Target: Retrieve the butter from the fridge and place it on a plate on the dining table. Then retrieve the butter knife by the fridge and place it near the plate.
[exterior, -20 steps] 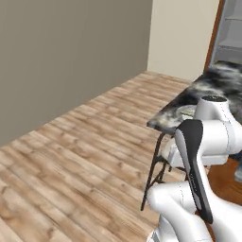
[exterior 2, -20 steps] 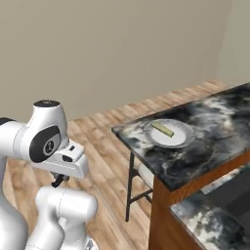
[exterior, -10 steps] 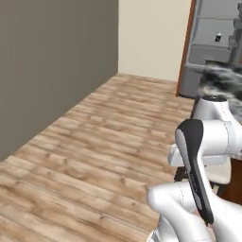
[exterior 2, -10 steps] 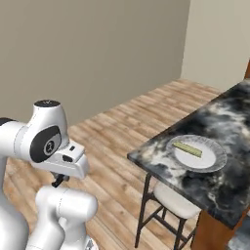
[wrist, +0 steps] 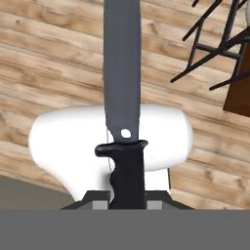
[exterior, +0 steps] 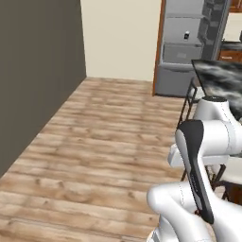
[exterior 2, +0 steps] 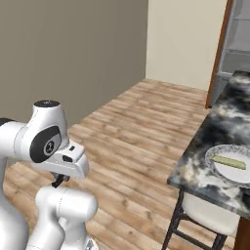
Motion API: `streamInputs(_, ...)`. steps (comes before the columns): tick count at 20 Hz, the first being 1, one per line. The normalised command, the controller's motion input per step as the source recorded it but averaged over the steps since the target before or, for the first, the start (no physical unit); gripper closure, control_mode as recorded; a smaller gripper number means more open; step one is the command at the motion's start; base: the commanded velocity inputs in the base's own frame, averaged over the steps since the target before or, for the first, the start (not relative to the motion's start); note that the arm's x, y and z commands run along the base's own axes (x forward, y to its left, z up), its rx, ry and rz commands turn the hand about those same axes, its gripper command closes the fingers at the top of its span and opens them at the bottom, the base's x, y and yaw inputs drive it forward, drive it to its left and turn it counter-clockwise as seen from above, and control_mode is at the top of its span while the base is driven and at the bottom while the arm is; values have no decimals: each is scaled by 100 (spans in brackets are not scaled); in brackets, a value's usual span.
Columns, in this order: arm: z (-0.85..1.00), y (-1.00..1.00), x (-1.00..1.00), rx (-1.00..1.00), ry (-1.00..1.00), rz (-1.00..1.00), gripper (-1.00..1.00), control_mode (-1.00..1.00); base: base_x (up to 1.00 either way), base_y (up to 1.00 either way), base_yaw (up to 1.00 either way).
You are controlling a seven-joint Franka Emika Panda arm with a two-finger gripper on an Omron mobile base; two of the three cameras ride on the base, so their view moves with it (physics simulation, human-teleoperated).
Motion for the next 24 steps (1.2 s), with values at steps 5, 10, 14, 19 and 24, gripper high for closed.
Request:
streamInputs(5, 0, 0, 0, 0, 0, 0, 100, 100, 98, 96, -51)
streamInputs(10, 0, 0, 0, 0, 0, 0, 100, 100, 95, 78, -63)
streamInputs(14, 0, 0, 0, 0, 0, 0, 100, 100, 73, 63, -72)
streamInputs(19, 0, 0, 0, 0, 0, 0, 100, 100, 52, 46, -79)
streamInputs(24, 0, 0, 0, 0, 0, 0, 100, 100, 42, 35, -84)
